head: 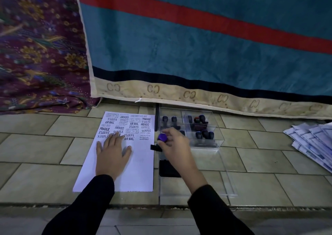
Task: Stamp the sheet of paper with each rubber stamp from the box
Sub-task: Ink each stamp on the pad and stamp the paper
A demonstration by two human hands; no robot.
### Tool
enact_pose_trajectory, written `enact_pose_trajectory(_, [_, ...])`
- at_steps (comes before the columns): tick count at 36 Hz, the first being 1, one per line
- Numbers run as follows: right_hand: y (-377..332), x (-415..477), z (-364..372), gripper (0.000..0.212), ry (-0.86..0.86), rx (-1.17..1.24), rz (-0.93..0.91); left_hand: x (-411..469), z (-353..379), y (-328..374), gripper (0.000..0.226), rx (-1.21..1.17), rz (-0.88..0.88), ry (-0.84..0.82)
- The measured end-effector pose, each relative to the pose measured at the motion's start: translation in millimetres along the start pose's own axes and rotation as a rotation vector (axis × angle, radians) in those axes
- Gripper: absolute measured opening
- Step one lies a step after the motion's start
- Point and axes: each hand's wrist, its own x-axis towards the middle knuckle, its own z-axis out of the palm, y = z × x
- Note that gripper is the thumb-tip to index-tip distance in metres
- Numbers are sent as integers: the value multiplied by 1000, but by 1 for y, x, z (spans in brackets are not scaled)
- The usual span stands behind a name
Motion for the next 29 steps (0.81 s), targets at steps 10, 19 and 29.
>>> enact_pose_trajectory(10, [-8, 36, 49, 24, -77, -197, -135, 1, 1, 0, 53, 11, -13, 11])
enact_pose_trajectory(19, [-5, 41, 60, 21, -122, -247, -182, 2, 2, -1, 53, 8, -14, 13])
enact_pose_trajectory(29, [-3, 43, 65, 19, -121, -267, -173, 2, 2, 0, 53, 13, -9, 18])
